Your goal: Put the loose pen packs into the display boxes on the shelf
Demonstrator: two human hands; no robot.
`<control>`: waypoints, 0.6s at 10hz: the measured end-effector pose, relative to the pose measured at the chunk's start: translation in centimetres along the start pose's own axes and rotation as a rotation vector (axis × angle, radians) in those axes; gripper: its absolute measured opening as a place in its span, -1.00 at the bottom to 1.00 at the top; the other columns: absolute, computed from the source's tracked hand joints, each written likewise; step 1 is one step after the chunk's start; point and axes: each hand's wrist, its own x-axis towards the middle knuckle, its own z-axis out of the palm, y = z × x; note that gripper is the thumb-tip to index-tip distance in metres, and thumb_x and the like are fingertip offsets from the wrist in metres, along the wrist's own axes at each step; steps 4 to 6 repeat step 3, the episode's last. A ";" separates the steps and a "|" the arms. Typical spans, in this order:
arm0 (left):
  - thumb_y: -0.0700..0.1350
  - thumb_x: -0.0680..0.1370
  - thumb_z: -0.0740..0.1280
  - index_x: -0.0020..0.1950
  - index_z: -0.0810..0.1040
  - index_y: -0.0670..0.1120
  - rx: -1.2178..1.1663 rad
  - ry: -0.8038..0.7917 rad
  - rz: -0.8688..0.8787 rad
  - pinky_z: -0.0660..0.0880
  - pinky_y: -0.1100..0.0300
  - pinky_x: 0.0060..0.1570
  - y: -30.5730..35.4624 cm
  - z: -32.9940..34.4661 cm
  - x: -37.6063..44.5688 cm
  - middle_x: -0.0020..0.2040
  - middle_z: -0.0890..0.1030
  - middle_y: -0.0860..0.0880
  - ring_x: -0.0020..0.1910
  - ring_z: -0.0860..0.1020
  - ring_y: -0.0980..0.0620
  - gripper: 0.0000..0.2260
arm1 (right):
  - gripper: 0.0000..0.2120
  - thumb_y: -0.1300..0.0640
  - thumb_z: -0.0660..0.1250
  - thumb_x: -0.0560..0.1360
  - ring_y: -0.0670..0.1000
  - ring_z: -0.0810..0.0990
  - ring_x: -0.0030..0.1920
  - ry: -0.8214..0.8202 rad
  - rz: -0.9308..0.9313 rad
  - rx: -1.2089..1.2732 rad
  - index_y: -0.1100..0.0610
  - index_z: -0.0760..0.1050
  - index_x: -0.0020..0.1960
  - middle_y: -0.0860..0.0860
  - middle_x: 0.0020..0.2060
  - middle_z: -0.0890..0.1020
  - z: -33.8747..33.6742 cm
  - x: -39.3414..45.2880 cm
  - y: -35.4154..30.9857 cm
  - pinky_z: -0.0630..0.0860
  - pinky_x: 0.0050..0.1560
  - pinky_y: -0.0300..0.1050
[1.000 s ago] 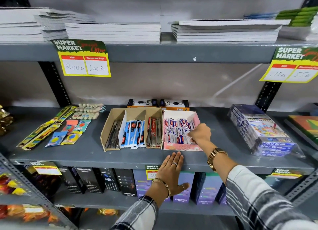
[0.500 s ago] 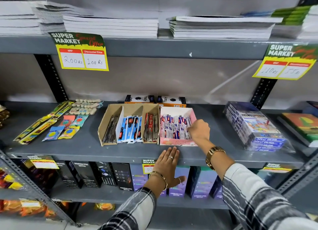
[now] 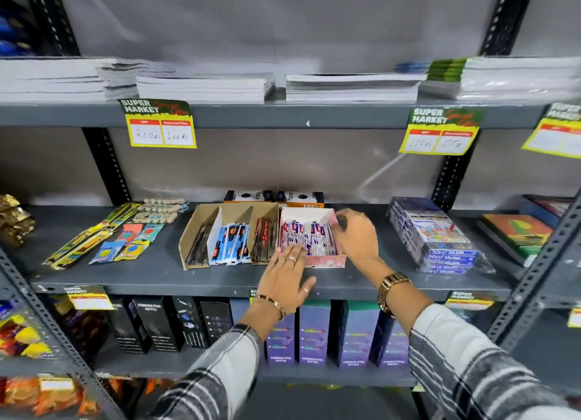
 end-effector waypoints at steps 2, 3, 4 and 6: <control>-0.01 0.62 0.13 0.49 0.06 -0.20 -0.081 0.408 -0.012 -0.18 0.11 0.43 0.2 -9.4 1.0 0.53 0.09 -0.17 0.50 0.02 -0.07 -0.48 | -0.76 0.22 0.36 0.41 0.23 0.62 0.03 0.440 -0.463 -0.079 0.26 0.58 0.07 0.18 0.01 0.67 -5.5 -1.6 -2.6 0.50 0.14 0.03; -0.06 0.60 0.20 0.47 0.11 -0.25 -0.078 0.509 -0.007 -0.12 0.03 0.44 -0.3 -14.4 1.7 0.51 0.13 -0.22 0.49 0.06 -0.13 -0.48 | -0.68 0.12 0.32 0.41 0.22 0.61 0.06 0.652 -0.570 -0.154 0.29 0.58 0.08 0.20 0.05 0.66 -8.9 -1.0 -4.4 0.46 0.20 0.04; -0.06 0.60 0.20 0.47 0.11 -0.25 -0.078 0.509 -0.007 -0.12 0.03 0.44 -0.3 -14.4 1.7 0.51 0.13 -0.22 0.49 0.06 -0.13 -0.48 | -0.68 0.12 0.32 0.41 0.22 0.61 0.06 0.652 -0.570 -0.154 0.29 0.58 0.08 0.20 0.05 0.66 -8.9 -1.0 -4.4 0.46 0.20 0.04; -0.06 0.60 0.20 0.47 0.11 -0.25 -0.078 0.509 -0.007 -0.12 0.03 0.44 -0.3 -14.4 1.7 0.51 0.13 -0.22 0.49 0.06 -0.13 -0.48 | -0.68 0.12 0.32 0.41 0.22 0.61 0.06 0.652 -0.570 -0.154 0.29 0.58 0.08 0.20 0.05 0.66 -8.9 -1.0 -4.4 0.46 0.20 0.04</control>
